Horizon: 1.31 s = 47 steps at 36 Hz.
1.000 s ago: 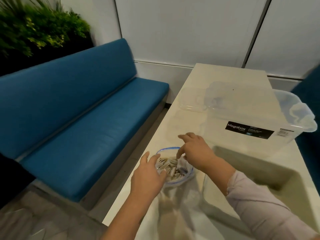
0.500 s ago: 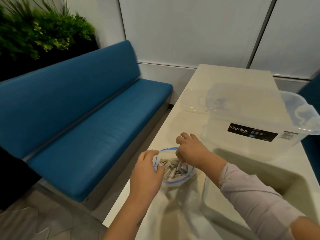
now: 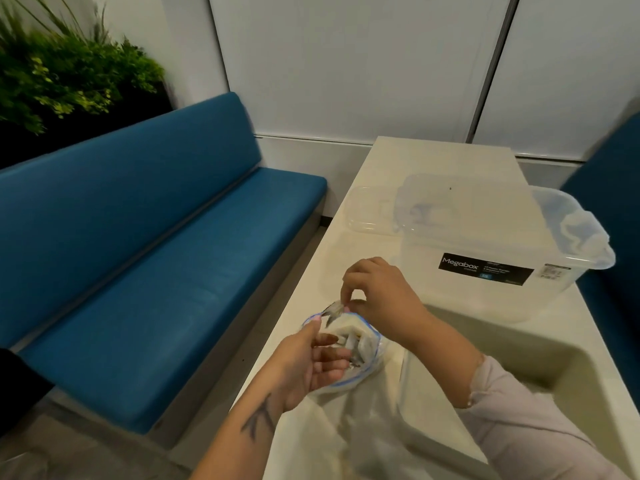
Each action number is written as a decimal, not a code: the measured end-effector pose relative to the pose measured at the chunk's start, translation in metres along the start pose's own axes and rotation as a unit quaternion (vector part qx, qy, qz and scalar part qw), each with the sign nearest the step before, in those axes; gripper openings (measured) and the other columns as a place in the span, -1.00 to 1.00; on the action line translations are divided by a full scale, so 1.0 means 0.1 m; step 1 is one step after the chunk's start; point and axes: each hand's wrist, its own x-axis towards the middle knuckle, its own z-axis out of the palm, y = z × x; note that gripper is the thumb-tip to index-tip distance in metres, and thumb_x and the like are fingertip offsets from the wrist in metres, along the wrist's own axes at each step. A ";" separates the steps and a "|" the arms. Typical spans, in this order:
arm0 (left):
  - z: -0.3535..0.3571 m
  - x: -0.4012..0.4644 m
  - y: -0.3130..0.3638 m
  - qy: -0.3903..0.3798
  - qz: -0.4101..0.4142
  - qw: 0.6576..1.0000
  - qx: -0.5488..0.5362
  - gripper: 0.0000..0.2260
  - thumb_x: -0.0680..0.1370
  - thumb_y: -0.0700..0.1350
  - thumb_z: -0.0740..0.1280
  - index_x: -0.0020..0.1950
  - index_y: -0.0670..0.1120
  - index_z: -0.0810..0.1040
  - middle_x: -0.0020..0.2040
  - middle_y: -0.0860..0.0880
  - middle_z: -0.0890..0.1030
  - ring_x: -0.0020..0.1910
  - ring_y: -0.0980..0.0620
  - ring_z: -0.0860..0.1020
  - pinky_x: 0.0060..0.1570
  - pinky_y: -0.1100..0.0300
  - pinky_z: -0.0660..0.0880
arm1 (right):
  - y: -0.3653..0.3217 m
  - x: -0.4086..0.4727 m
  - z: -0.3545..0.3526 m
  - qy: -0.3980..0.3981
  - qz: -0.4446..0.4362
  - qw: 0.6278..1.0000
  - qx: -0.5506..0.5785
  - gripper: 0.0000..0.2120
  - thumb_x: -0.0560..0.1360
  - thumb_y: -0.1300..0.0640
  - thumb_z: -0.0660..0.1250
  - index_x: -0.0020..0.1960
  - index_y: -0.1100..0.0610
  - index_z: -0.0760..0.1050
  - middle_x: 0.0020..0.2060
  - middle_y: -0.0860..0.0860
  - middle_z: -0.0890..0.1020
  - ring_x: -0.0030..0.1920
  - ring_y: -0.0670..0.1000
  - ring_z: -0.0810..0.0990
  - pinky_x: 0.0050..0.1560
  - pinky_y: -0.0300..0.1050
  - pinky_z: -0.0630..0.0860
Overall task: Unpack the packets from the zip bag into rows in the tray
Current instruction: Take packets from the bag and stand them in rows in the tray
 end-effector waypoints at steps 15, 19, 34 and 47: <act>0.00 0.09 0.03 -0.010 0.204 0.976 0.073 -0.83 0.61 -0.13 0.20 0.10 -0.08 0.56 -0.08 -0.06 0.68 -0.13 0.02 0.66 -0.21 0.08 0.61 | -0.07 -0.29 0.04 0.025 0.043 0.991 0.125 -0.78 0.38 0.26 0.41 -0.07 -0.01 0.51 -0.04 -0.10 0.54 -0.02 -0.03 0.51 0.00 -0.12 0.40; 0.03 0.09 0.05 0.037 0.265 0.947 0.180 -0.89 0.57 -0.16 0.27 0.03 -0.07 0.57 -0.09 -0.07 0.67 -0.13 0.01 0.65 -0.14 -0.01 0.62 | -0.07 -0.25 -0.07 0.045 0.134 0.964 0.227 -0.82 0.50 0.16 0.36 0.04 -0.06 0.47 -0.06 -0.15 0.55 -0.17 -0.14 0.51 -0.05 -0.21 0.44; 0.29 0.06 0.03 0.010 0.279 0.949 0.149 -0.83 0.58 -0.05 0.24 0.03 -0.07 0.59 -0.15 -0.07 0.68 -0.19 -0.02 0.66 -0.38 0.17 0.57 | 0.06 -0.40 -0.33 0.046 0.246 0.919 0.306 -0.79 0.33 0.26 0.52 -0.30 -0.01 0.58 -0.37 0.00 0.65 -0.37 -0.11 0.58 -0.19 -0.23 0.53; 0.35 0.20 0.00 0.023 0.296 0.945 0.135 -0.84 0.58 -0.07 0.24 -0.03 -0.08 0.59 -0.11 -0.13 0.66 -0.13 -0.10 0.65 -0.14 -0.06 0.61 | 0.59 -0.77 -0.67 0.101 0.301 0.911 0.262 -0.84 0.36 0.21 0.50 -0.30 0.04 0.56 -0.39 -0.04 0.56 -0.34 -0.10 0.48 -0.20 -0.17 0.41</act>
